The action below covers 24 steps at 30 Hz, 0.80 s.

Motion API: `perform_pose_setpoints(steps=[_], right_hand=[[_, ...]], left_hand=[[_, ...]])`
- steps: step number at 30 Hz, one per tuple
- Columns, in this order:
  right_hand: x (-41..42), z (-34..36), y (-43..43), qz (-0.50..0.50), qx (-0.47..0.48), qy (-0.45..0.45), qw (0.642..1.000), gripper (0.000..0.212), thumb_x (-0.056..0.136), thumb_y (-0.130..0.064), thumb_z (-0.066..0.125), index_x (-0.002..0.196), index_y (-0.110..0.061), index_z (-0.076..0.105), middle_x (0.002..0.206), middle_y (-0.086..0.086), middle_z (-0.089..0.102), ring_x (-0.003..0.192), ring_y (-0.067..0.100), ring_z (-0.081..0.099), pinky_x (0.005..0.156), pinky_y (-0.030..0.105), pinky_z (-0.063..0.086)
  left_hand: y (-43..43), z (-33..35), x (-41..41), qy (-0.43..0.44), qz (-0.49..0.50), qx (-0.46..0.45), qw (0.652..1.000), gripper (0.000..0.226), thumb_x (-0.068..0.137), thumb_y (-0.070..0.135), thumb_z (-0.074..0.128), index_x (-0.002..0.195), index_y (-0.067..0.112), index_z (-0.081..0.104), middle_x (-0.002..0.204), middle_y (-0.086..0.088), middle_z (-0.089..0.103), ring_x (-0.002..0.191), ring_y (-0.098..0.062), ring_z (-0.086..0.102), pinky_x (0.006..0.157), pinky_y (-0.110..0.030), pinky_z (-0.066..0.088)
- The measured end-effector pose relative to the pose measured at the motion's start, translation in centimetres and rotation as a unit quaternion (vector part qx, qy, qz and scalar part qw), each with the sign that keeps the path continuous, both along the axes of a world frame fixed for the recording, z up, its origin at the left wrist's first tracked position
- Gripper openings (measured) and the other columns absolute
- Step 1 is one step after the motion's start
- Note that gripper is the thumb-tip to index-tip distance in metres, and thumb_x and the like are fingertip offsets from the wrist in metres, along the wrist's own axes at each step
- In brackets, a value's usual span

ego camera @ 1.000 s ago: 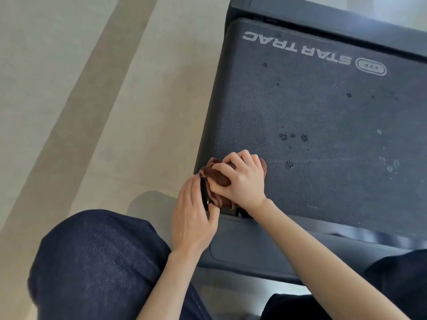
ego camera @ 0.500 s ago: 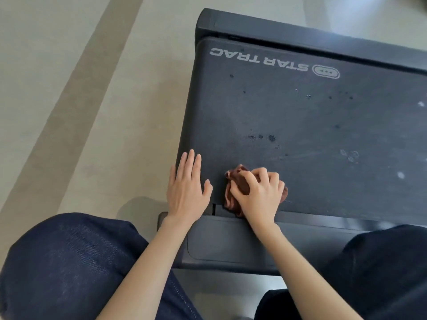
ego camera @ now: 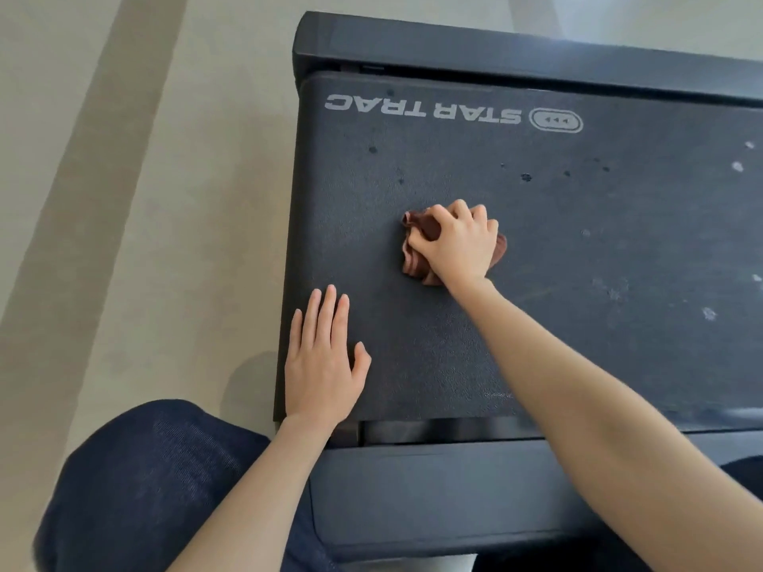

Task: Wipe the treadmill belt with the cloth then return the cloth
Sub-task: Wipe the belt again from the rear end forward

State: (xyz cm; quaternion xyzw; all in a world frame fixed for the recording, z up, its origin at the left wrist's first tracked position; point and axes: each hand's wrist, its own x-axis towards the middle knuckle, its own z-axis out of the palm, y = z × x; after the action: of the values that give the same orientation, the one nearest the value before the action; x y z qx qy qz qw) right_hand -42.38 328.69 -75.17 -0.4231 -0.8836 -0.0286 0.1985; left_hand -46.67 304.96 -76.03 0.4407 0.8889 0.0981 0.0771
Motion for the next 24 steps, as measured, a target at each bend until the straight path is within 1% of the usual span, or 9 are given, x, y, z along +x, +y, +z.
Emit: perform_pose_setpoints(steps=[3,6,9,12,15,19,22,24], right_hand=[[1.1,0.2,-1.0,-0.003,-0.004,0.016,1.000,0.036,0.076,-0.051,0.051,0.086,-0.021,0.070,0.081,0.004,0.060,0.074,0.033,0.053,0.063,0.037,0.035],[5.6,0.1,-5.5,-0.002,-0.023,0.038,0.999,0.030,0.078,-0.048,0.058,0.089,-0.022,0.069,0.086,0.003,0.060,0.078,0.030,0.050,0.067,0.037,0.034],[11.7,0.2,-11.9,0.004,-0.029,0.048,0.998,0.022,0.076,-0.043,0.066,0.082,-0.023,0.069,0.085,-0.001,0.060,0.078,0.027,0.048,0.066,0.037,0.034],[13.5,-0.2,-14.1,0.001,-0.017,0.031,0.999,0.018,0.073,-0.042,0.069,0.078,-0.025,0.069,0.080,-0.002,0.059,0.074,0.026,0.048,0.064,0.037,0.034],[10.8,-0.1,-11.2,-0.015,-0.004,0.037,0.999,0.021,0.073,-0.044,0.065,0.079,-0.024,0.069,0.076,-0.001,0.058,0.071,0.028,0.049,0.062,0.036,0.034],[5.9,-0.1,-4.0,-0.074,-0.001,0.035,0.997,0.031,0.073,-0.048,0.059,0.084,-0.021,0.070,0.078,0.003,0.061,0.072,0.031,0.052,0.063,0.034,0.032],[3.1,0.3,1.0,-0.097,-0.033,0.001,0.995,0.035,0.077,-0.049,0.061,0.089,-0.017,0.069,0.087,0.008,0.063,0.082,0.034,0.053,0.067,0.036,0.027],[2.4,0.6,2.1,-0.101,-0.060,-0.014,0.993,0.037,0.081,-0.050,0.060,0.095,-0.017,0.068,0.095,0.010,0.063,0.089,0.035,0.052,0.070,0.037,0.028]], left_hand=[[0.0,0.2,0.0,0.002,0.001,-0.010,1.000,0.065,0.089,0.039,0.024,0.145,0.008,0.035,0.153,-0.011,0.028,0.144,-0.027,0.019,0.115,-0.045,0.022],[0.1,0.3,0.0,0.000,0.003,-0.003,1.000,0.065,0.088,0.039,0.027,0.145,0.008,0.035,0.153,-0.012,0.028,0.144,-0.026,0.018,0.115,-0.046,0.022],[0.0,0.1,0.0,0.003,0.003,0.005,1.000,0.064,0.088,0.037,0.029,0.144,0.007,0.036,0.153,-0.013,0.028,0.144,-0.027,0.017,0.115,-0.047,0.021],[0.0,0.1,0.1,0.002,0.001,0.006,1.000,0.065,0.088,0.037,0.029,0.144,0.006,0.036,0.153,-0.013,0.028,0.144,-0.028,0.018,0.115,-0.047,0.022],[0.1,0.2,0.1,0.007,0.001,0.014,1.000,0.064,0.087,0.036,0.029,0.143,0.005,0.037,0.153,-0.014,0.029,0.143,-0.028,0.020,0.115,-0.048,0.022],[0.0,0.1,0.0,0.013,-0.004,0.009,1.000,0.064,0.088,0.038,0.028,0.143,0.006,0.037,0.153,-0.013,0.029,0.143,-0.029,0.020,0.115,-0.047,0.022],[0.0,-0.1,-0.1,0.018,-0.001,0.004,1.000,0.065,0.089,0.040,0.027,0.144,0.007,0.037,0.153,-0.013,0.029,0.143,-0.028,0.020,0.115,-0.047,0.021],[0.0,-0.2,0.0,0.018,-0.004,0.006,1.000,0.065,0.089,0.040,0.026,0.144,0.007,0.036,0.153,-0.013,0.029,0.143,-0.028,0.020,0.115,-0.047,0.021]])
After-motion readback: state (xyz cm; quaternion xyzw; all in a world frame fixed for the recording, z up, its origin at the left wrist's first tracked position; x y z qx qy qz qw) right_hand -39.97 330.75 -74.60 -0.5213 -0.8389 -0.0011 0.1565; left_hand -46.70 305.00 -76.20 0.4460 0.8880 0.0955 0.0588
